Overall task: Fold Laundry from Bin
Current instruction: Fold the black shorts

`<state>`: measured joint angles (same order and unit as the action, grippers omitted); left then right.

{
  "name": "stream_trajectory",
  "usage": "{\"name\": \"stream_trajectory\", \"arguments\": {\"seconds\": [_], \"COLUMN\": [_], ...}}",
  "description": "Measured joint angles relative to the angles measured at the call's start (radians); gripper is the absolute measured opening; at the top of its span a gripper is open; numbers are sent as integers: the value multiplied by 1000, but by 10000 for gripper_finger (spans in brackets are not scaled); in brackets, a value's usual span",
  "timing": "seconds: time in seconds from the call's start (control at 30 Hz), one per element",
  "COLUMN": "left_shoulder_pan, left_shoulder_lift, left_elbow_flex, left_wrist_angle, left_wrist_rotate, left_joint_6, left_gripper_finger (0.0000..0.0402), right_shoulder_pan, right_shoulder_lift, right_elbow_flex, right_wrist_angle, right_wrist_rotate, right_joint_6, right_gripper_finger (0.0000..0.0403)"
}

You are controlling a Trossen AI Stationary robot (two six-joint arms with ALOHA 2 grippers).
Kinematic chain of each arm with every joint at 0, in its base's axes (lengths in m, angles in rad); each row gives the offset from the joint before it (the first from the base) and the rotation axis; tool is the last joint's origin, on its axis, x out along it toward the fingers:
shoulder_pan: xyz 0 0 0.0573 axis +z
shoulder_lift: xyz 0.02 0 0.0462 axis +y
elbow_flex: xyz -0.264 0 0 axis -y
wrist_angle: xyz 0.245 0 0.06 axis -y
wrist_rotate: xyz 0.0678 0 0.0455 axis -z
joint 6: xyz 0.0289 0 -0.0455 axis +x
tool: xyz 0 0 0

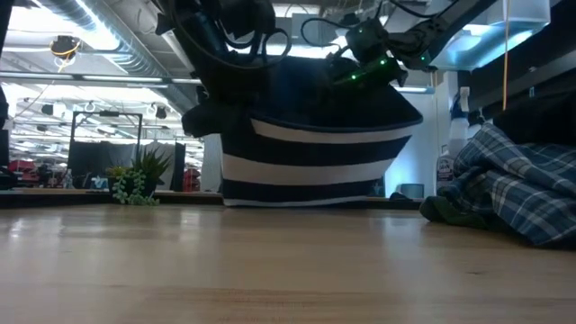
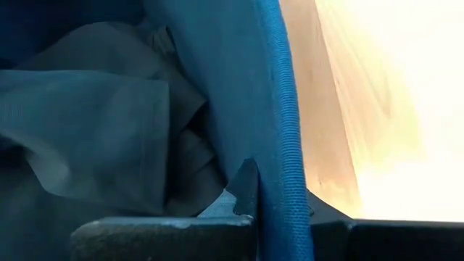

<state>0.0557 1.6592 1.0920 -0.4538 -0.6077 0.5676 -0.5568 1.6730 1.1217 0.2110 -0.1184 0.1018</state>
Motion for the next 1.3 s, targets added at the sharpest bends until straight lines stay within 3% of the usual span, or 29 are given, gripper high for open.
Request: {"name": "stream_trajectory", "arguments": {"seconds": [0.3,0.4,0.53,0.87,1.3], "left_shoulder_pan": [-18,-21,-20,25,175], "left_shoulder_lift": [0,0,0,0,-2], "left_elbow_flex": [0,0,0,0,0], "left_wrist_angle": [14,22,23,30,50], "left_wrist_rotate": [8,8,9,-7,-71], "left_joint_6": [3,3,2,-17,-11], "left_gripper_finger": [0,0,0,0,0], "right_shoulder_pan": [0,0,0,74,486], "right_shoulder_lift": [31,48,48,-120,-418], "right_elbow_flex": [0,-1,-1,99,371], "right_wrist_angle": [-8,3,29,-2,-281], "right_wrist_rotate": [-1,-28,-89,-161,199], "right_joint_6": [-37,-80,-134,-175,-536], "right_gripper_finger": [182,127,18,3,1]}}
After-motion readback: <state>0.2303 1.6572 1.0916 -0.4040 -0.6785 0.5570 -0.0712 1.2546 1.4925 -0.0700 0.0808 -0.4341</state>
